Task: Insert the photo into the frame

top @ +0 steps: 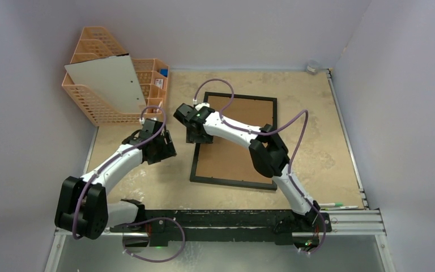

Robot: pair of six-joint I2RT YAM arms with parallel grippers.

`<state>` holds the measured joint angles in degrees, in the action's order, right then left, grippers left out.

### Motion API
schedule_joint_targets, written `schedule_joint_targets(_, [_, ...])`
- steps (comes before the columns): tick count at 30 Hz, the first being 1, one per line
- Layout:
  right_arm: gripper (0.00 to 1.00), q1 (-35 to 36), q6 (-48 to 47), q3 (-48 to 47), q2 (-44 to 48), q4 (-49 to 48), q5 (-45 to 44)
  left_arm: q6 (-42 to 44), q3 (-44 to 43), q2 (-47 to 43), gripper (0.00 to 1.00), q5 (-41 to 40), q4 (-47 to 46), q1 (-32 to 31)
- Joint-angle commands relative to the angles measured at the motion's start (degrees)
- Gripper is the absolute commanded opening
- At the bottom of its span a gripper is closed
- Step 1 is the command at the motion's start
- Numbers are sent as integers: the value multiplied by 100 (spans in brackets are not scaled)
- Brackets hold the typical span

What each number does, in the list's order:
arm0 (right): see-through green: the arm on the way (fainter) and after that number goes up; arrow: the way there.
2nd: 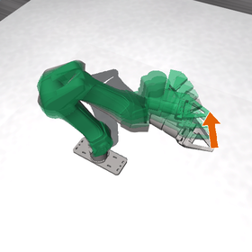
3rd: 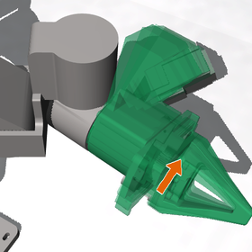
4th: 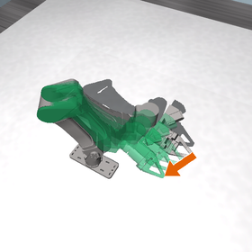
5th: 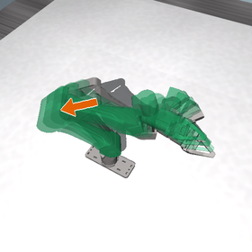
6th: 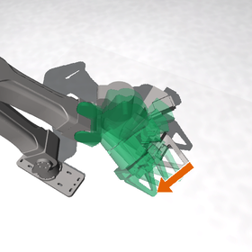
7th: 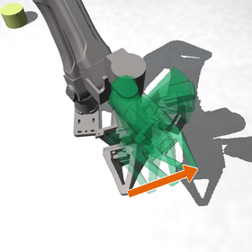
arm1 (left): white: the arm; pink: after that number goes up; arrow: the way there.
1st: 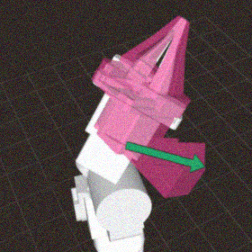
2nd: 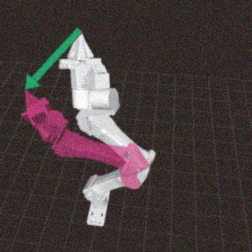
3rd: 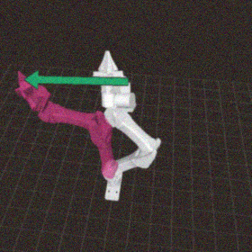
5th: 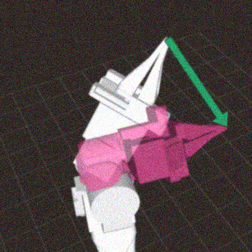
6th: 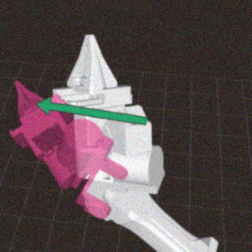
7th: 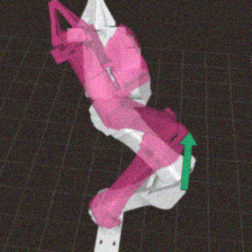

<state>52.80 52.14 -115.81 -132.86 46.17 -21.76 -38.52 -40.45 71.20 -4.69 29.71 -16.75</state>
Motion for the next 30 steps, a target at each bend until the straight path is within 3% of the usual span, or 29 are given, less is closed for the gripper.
schedule_joint_targets(1, [59, 11, 143, -366, -134, 833, -391, -56, 28, 87, 65, 166, -100, 49])
schedule_joint_targets(4, [53, 17, 141, -425, -237, 1139, -537, -21, 19, 182, 65, 320, -153, 49])
schedule_joint_targets(10, [49, 29, -56, -312, -274, 1366, -764, 3, 43, 287, 65, 442, -235, 49])
schedule_joint_targets(17, [28, 26, 11, 533, 179, 1308, -420, 11, 63, 305, 65, 573, -253, 49])
schedule_joint_targets(22, [29, 26, 149, 1153, 530, 1174, -234, -15, 79, 289, 65, 648, -359, 49])
schedule_joint_targets(30, [37, 25, 297, 833, 122, 1318, -239, -97, 239, 274, 66, 1119, -611, 49])
